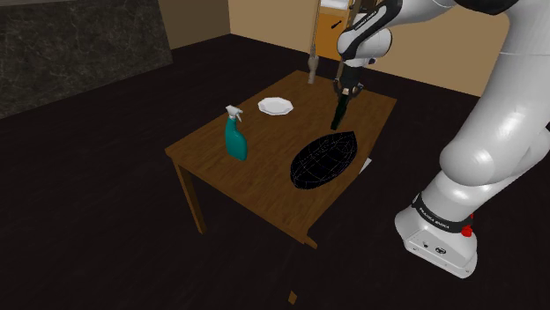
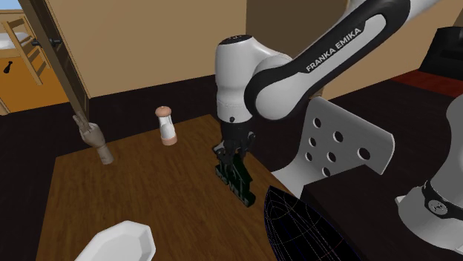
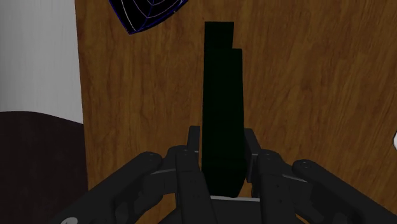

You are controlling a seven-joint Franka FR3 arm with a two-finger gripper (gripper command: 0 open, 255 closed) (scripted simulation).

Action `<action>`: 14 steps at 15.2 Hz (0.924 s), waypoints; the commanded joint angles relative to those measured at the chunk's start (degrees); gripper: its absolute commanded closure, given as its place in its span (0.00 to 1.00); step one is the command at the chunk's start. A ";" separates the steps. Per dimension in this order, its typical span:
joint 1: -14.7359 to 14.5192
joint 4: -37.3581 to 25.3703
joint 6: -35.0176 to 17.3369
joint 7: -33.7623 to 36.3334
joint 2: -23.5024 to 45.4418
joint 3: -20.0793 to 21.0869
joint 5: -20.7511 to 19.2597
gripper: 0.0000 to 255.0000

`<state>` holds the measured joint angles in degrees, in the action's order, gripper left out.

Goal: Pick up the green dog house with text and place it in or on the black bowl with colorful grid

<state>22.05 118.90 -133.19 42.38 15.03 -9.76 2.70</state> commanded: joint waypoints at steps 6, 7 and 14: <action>-0.18 -1.79 4.86 0.47 -3.13 -0.26 -0.78 1.00; -0.20 -2.07 5.55 0.53 -3.54 -0.29 -0.88 1.00; -0.33 -4.37 10.44 0.92 -6.17 -0.42 -1.50 1.00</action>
<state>21.63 115.19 -123.59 43.43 9.04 -10.12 1.23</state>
